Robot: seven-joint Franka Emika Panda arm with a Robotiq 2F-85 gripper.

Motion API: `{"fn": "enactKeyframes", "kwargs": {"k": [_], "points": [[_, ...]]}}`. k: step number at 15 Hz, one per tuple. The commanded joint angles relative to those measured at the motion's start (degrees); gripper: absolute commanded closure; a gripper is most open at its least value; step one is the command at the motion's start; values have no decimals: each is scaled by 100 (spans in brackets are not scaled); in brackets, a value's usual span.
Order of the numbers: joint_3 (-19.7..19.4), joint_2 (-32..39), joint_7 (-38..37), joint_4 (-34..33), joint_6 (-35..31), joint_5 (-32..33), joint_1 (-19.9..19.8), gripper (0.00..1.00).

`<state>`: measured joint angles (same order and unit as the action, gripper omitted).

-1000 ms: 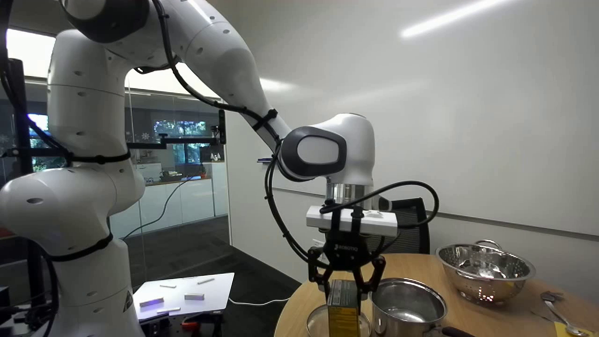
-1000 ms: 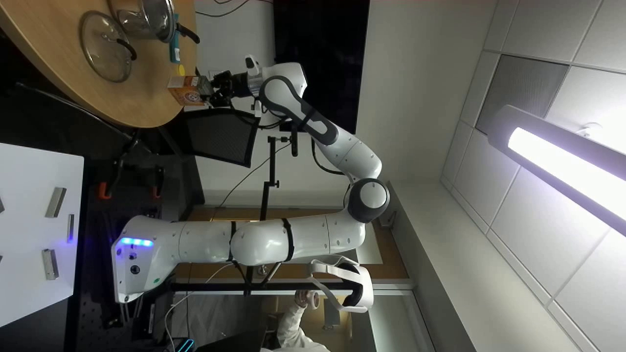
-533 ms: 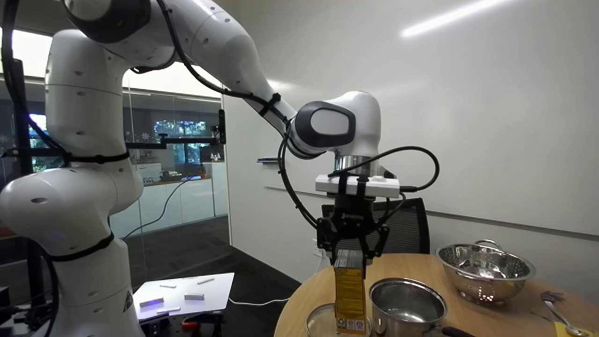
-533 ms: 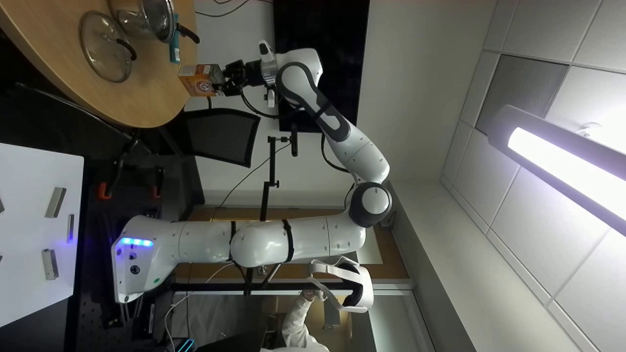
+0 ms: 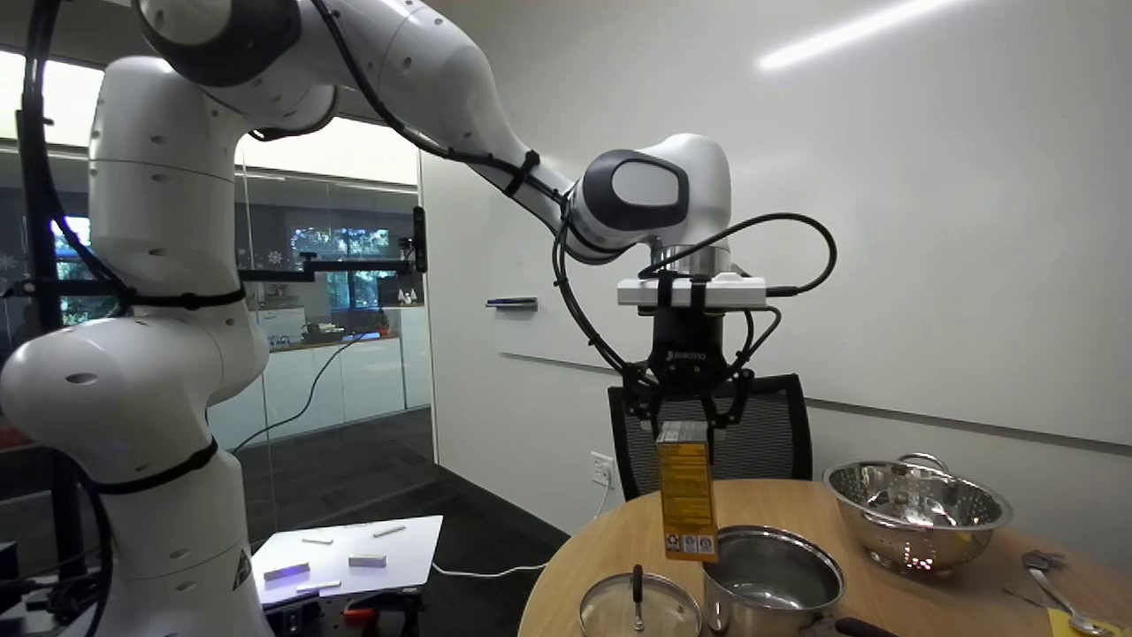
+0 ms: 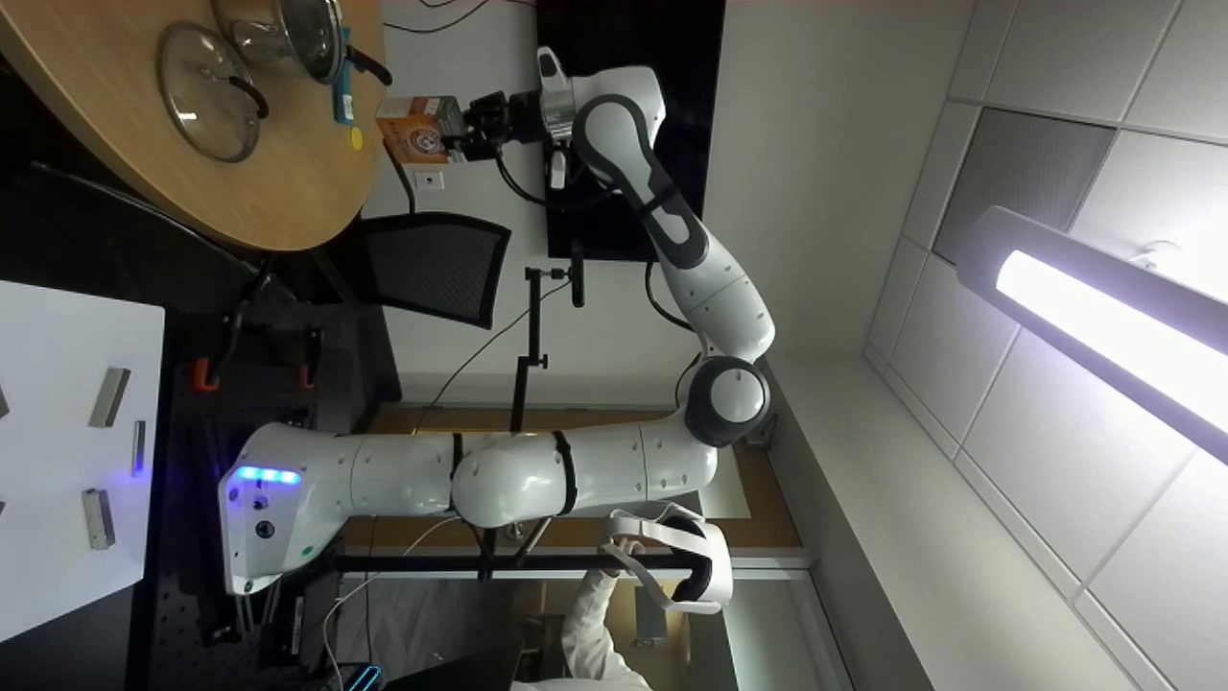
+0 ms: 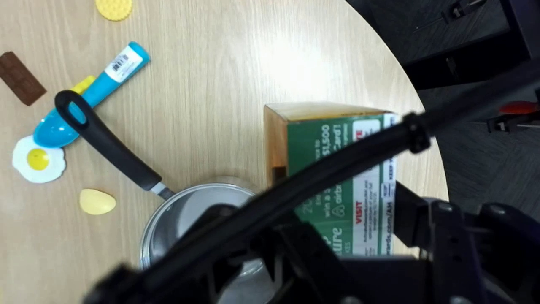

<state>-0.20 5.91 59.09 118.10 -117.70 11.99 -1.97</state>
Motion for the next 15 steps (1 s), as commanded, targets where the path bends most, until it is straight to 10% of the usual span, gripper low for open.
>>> {"fn": "enactKeyframes", "kwargs": {"k": [1,15], "points": [[64,244,-373,-589,440,261,137,73],[209,1334,-1282,-1588,1088,2779,793,73]]}}
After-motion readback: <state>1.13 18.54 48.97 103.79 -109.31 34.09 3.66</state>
